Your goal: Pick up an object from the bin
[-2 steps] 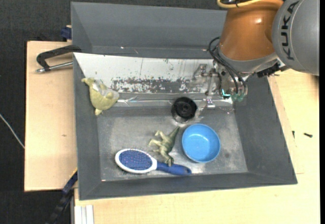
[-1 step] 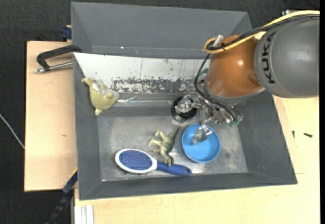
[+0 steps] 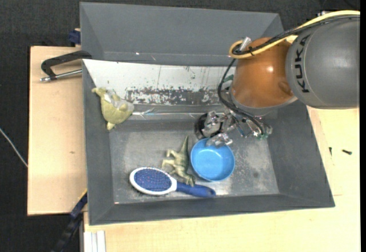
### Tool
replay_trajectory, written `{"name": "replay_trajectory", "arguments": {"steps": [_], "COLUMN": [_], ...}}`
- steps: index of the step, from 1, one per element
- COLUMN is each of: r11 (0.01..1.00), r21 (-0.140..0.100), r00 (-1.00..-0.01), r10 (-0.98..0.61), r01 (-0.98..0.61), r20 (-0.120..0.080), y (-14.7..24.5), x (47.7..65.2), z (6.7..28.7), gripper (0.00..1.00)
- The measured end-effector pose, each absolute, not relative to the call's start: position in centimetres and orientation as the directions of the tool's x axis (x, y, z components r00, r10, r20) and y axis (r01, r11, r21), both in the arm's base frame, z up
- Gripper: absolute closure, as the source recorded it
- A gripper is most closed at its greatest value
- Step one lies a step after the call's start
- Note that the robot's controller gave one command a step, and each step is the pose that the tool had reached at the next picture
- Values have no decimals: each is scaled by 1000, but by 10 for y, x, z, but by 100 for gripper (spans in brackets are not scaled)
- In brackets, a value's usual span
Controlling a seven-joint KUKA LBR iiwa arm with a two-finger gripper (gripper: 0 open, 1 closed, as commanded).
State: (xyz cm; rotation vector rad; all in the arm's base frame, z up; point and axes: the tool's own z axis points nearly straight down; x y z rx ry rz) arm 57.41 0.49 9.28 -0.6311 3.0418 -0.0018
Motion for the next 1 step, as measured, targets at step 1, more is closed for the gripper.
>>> {"name": "replay_trajectory", "arguments": {"steps": [1], "r11": [914], "r21": [-4], "r00": [-914], "r10": [-405], "r01": [-405], "r20": [-12], "y": [4], "x": [542], "z": [208], "gripper": [100]}}
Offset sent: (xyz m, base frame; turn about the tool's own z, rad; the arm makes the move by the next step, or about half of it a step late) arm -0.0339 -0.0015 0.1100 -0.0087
